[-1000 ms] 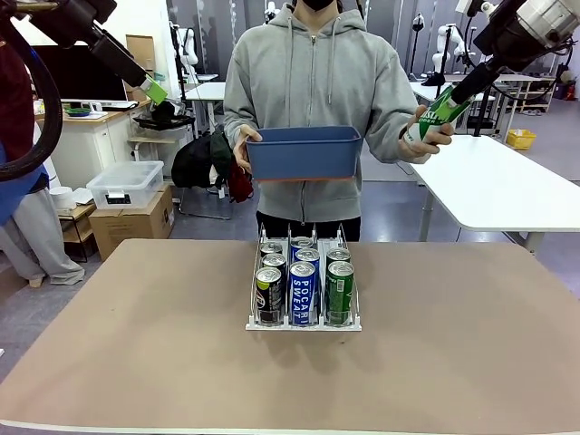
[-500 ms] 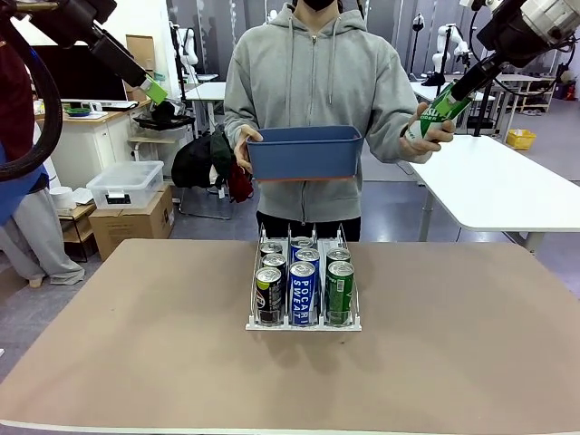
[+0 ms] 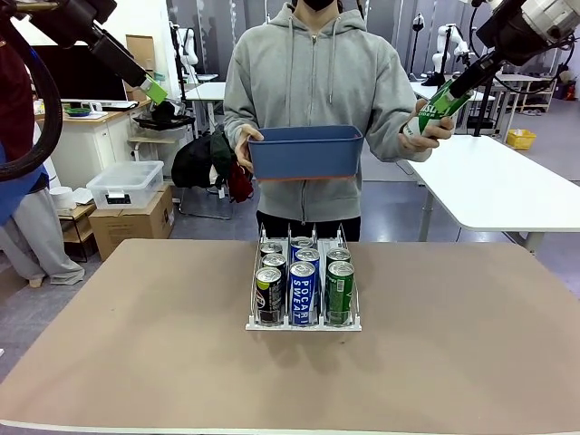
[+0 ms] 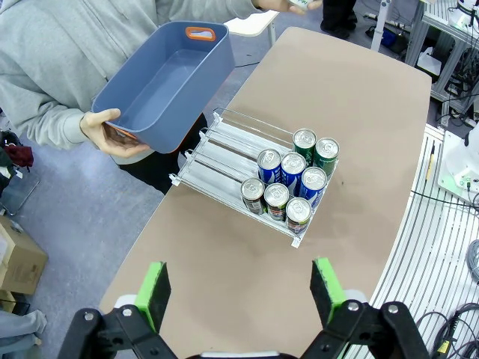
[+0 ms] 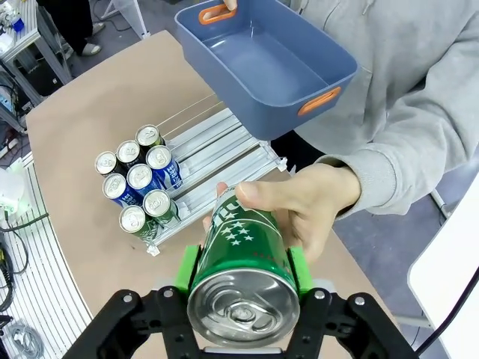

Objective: Fill the beverage cans into the dispenser.
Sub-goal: Pick up the Sprite handed by the human, then place the picked Sprite in the line of the Automatic Can Dispenser with the same cans.

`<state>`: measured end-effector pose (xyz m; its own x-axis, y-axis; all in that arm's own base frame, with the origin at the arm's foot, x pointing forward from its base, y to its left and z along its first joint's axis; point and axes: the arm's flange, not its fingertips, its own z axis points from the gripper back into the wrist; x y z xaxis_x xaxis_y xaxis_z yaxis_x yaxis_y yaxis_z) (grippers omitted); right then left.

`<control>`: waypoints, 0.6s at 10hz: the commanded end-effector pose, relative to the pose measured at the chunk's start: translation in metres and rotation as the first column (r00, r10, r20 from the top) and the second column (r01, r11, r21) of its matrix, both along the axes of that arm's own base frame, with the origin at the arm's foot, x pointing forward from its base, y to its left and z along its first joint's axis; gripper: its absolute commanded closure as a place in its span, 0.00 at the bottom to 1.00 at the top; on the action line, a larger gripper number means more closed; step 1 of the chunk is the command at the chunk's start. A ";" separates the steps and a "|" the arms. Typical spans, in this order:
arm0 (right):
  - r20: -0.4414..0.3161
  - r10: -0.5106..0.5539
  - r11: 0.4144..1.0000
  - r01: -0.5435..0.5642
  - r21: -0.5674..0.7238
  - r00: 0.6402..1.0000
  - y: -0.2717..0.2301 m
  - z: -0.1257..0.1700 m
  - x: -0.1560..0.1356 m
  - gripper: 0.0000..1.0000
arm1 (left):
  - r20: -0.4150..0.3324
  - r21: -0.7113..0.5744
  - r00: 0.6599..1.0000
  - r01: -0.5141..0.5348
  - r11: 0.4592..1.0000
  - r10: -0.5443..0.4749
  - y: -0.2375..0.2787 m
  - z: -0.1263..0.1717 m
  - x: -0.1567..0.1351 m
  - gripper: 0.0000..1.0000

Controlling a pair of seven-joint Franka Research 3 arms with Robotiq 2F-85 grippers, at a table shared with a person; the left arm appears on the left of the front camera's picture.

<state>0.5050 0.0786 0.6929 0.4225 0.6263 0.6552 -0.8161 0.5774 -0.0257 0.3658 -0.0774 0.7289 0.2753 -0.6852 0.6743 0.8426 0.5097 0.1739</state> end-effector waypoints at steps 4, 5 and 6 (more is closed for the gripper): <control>0.005 0.014 1.000 -0.014 -0.006 1.000 0.001 -0.001 -0.001 0.58 | -0.003 -0.001 1.000 -0.002 1.000 0.002 0.001 -0.001 0.001 0.00; 0.005 0.014 1.000 -0.014 -0.006 1.000 0.001 -0.001 -0.001 0.58 | -0.003 -0.001 1.000 -0.002 1.000 0.002 0.001 -0.001 0.001 0.00; 0.005 0.014 1.000 -0.014 -0.006 1.000 0.001 -0.001 -0.001 0.58 | -0.003 -0.001 1.000 -0.002 1.000 0.002 0.001 -0.001 0.001 0.00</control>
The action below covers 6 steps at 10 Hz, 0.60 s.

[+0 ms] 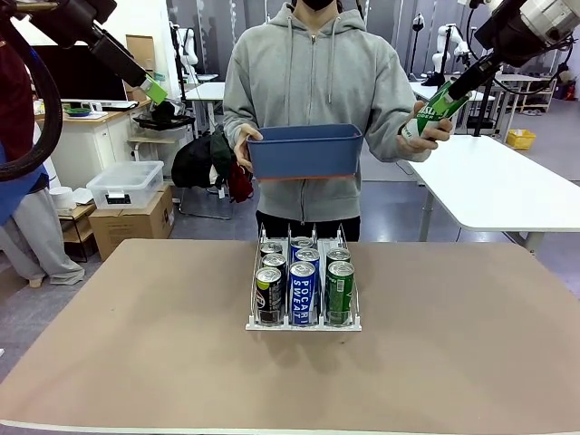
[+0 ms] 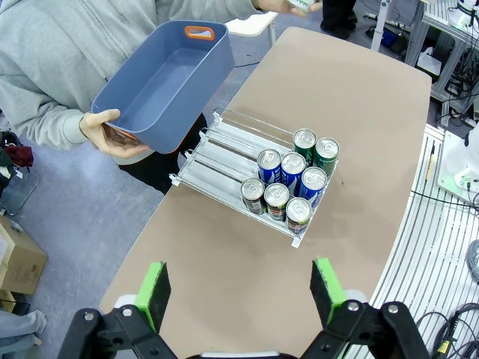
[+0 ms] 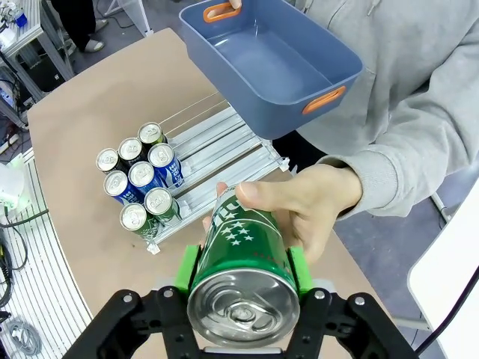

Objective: Fill the beverage cans into the dispenser.
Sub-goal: Place the picked Sprite in the line of the Automatic Can Dispenser with the same cans.

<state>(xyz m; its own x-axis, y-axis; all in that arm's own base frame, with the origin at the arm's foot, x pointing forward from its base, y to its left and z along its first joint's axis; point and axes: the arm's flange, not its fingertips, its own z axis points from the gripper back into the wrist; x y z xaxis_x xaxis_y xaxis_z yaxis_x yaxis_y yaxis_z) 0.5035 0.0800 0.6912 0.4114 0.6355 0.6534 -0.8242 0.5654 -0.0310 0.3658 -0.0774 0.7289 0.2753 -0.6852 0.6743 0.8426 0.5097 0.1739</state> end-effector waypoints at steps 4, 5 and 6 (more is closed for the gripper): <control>0.002 -0.001 1.000 0.001 -0.002 1.000 0.000 0.000 0.000 0.58 | -0.003 -0.001 1.000 -0.002 1.000 0.002 0.001 -0.001 0.001 0.00; 0.002 -0.001 1.000 0.001 -0.002 1.000 0.000 0.000 0.000 0.58 | -0.003 -0.001 1.000 -0.002 1.000 0.002 0.001 -0.001 0.001 0.00; 0.002 -0.001 1.000 0.001 -0.002 1.000 0.000 0.000 0.000 0.58 | -0.003 -0.001 1.000 -0.002 1.000 0.002 0.001 -0.001 0.001 0.00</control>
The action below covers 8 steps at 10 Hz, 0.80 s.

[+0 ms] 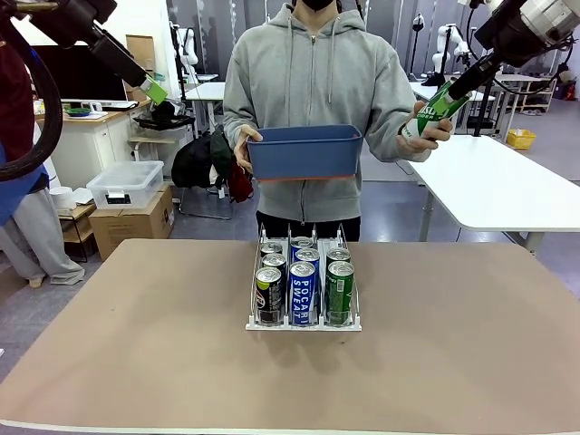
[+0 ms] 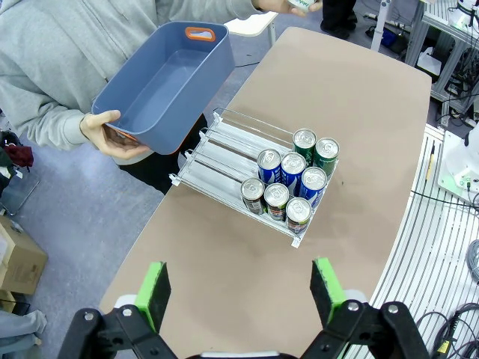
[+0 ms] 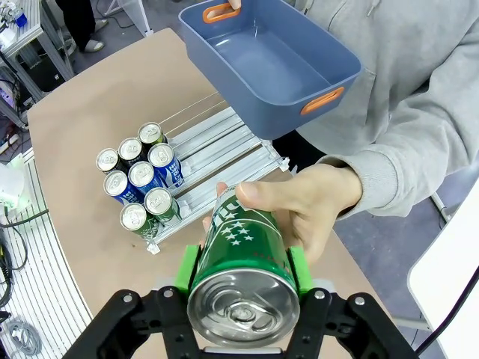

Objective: Fill the beverage cans into the dispenser.
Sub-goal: Place the picked Sprite in the line of the Automatic Can Dispenser with the same cans.

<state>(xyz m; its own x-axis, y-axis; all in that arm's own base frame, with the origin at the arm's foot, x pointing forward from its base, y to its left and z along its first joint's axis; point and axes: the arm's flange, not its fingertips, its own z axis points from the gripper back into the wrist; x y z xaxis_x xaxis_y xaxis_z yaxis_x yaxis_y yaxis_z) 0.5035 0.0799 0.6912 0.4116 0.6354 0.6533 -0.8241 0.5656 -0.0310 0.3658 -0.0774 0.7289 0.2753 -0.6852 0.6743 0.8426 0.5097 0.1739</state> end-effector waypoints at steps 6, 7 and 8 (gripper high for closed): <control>0.002 0.000 1.000 0.000 -0.001 1.000 0.000 0.000 0.000 0.58 | -0.003 -0.001 1.000 -0.002 1.000 0.002 0.001 -0.001 0.001 0.00; 0.002 0.000 1.000 0.000 -0.001 1.000 0.000 0.000 0.000 0.58 | -0.003 -0.001 1.000 -0.002 1.000 0.002 0.001 -0.001 0.001 0.00; 0.002 0.000 1.000 0.000 -0.001 1.000 0.000 0.000 0.000 0.58 | -0.003 -0.001 1.000 -0.002 1.000 0.002 0.001 -0.001 0.001 0.00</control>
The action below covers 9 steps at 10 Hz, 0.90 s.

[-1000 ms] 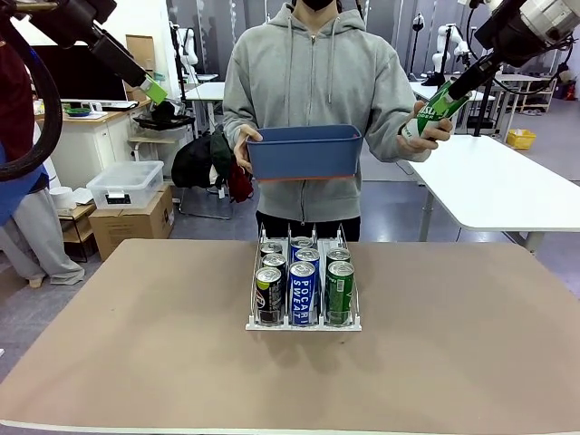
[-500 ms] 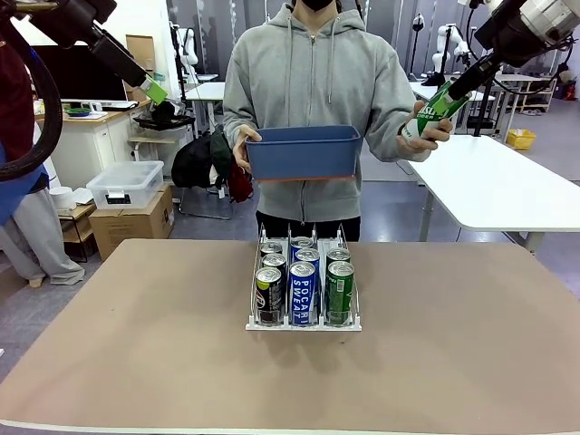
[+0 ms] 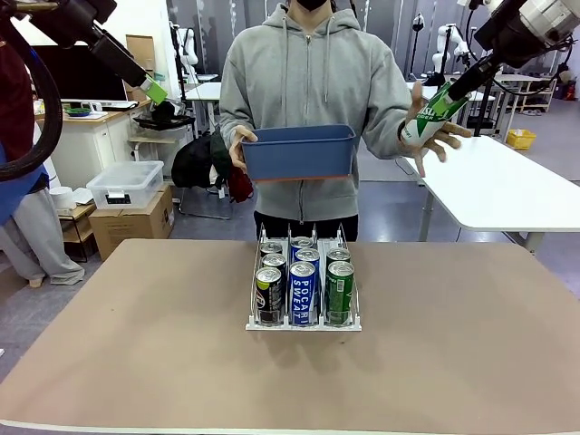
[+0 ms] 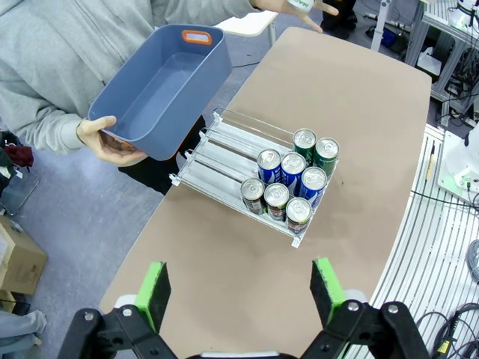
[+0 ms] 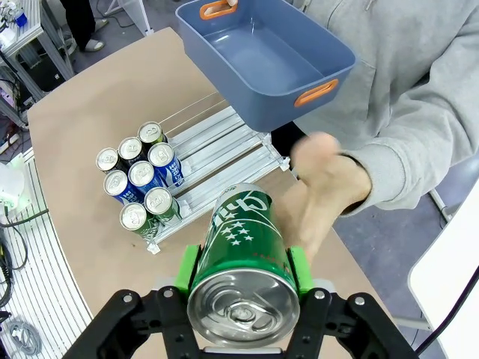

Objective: Fill the beverage cans into the dispenser.
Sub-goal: Place the picked Sprite in the line of the Automatic Can Dispenser with the same cans.

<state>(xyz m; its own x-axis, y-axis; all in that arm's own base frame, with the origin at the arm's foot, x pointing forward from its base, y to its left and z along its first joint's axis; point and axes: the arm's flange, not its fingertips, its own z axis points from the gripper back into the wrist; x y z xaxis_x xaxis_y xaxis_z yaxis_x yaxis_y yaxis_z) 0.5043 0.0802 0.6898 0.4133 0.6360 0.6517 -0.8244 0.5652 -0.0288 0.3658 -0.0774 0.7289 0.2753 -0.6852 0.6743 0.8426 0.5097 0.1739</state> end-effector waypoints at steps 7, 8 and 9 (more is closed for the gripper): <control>0.006 -0.001 1.000 0.001 -0.001 1.000 0.000 0.002 -0.001 0.58 | -0.003 -0.001 1.000 -0.002 1.000 0.002 0.001 -0.001 0.001 0.00; 0.006 -0.001 1.000 0.001 -0.001 1.000 0.000 0.002 -0.001 0.58 | -0.003 -0.001 1.000 -0.002 1.000 0.002 0.001 -0.001 0.001 0.00; 0.006 -0.001 1.000 0.001 -0.001 1.000 0.000 0.002 -0.001 0.58 | -0.003 -0.001 1.000 -0.002 1.000 0.002 0.001 -0.001 0.001 0.00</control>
